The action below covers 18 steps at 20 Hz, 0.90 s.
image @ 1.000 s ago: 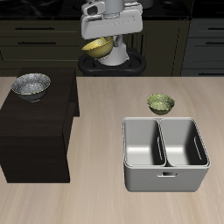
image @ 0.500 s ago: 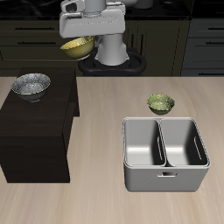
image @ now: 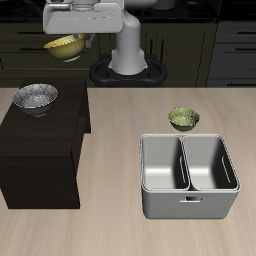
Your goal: Stack the yellow bowl on the black bowl
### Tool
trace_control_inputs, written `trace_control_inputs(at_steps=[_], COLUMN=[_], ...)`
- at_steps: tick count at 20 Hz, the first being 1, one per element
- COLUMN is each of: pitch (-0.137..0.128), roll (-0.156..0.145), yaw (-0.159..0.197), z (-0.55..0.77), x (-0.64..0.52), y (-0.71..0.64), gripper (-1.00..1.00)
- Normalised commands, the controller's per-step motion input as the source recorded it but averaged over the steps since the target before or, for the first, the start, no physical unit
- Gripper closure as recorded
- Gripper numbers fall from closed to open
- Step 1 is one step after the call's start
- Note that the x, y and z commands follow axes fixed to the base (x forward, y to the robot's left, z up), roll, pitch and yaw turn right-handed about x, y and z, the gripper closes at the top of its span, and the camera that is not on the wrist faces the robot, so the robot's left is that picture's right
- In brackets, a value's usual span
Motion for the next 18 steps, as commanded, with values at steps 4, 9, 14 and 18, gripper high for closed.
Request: trace_control_inputs(at_steps=[4,9,14,18], pitch=[-0.019,0.000,0.002,0.016], roll=[-0.006,-0.070,-0.053,-0.024], yaw=[-0.007,0.001,-0.039,-0.025], z=[0.22,0.10,0.01,-0.01], x=[0.04,0.26,0.28,0.27], y=[-0.22,-0.42,-0.33,-0.29], gripper=[1.00,1.00,1.00,1.00])
